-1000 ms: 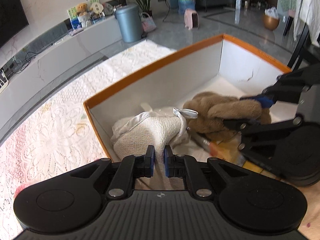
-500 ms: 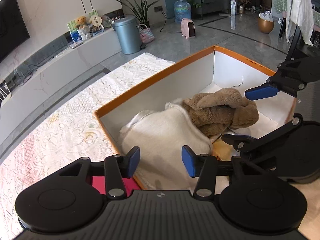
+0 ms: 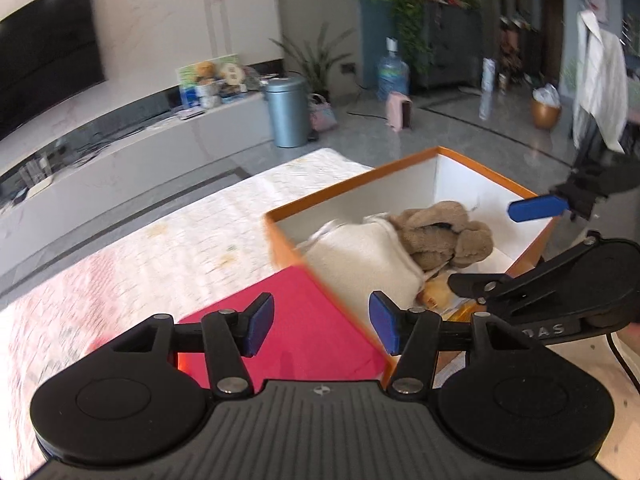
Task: Organize soft objects
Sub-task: 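Withdraw both tools from the box back over the bed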
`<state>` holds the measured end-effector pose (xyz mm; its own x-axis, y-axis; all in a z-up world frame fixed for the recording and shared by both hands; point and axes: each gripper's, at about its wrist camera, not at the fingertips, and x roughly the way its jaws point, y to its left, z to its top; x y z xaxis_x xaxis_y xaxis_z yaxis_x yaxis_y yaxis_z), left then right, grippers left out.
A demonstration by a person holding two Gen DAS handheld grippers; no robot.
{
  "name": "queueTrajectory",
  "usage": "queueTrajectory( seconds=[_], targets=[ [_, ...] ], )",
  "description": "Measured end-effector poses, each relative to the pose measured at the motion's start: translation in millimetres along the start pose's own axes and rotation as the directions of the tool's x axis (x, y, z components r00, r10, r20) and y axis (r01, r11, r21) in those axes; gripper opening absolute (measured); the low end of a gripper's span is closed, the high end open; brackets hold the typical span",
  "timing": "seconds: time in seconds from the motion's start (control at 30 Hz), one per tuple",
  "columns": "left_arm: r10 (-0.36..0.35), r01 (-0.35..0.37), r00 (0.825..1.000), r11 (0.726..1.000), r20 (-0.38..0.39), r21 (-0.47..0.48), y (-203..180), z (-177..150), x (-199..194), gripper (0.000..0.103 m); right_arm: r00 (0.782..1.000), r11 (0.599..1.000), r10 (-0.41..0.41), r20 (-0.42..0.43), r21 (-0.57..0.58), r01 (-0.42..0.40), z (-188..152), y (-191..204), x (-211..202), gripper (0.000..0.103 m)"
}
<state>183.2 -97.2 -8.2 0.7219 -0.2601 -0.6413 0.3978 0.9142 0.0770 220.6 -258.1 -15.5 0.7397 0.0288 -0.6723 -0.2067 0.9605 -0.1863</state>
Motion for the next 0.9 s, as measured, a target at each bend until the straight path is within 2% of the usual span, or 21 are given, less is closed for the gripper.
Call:
queueTrajectory(
  seconds=[0.27, 0.4, 0.57, 0.73, 0.9],
  targets=[
    [0.122, -0.121, 0.993, 0.983, 0.0, -0.14, 46.2, -47.8, -40.9, 0.065, 0.99, 0.998, 0.047, 0.129, 0.039, -0.053, -8.9, 63.3, -27.7, 0.084],
    [0.155, -0.155, 0.988, 0.968, -0.013, -0.199, 63.8, -70.7, -56.3, 0.065, 0.983, 0.994, 0.085, 0.164, 0.059, -0.096, -10.7, 93.5, -37.1, 0.084],
    [0.184, -0.192, 0.981, 0.952, -0.054, -0.239, 84.3, -97.9, -72.2, 0.065, 0.974, 0.987, 0.13, 0.184, 0.069, -0.145, -10.6, 127.8, -45.1, 0.084],
    [0.22, -0.241, 0.969, 0.934, -0.109, -0.263, 109.9, -119.9, -83.0, 0.063, 0.963, 0.983, 0.172, 0.209, 0.021, -0.18, -11.6, 173.4, -49.8, 0.084],
    [0.241, -0.288, 0.955, 0.895, -0.173, -0.341, 140.3, -138.7, -89.6, 0.06, 0.954, 0.972, 0.235, 0.189, -0.049, -0.23, -11.2, 216.4, -42.6, 0.084]
  ],
)
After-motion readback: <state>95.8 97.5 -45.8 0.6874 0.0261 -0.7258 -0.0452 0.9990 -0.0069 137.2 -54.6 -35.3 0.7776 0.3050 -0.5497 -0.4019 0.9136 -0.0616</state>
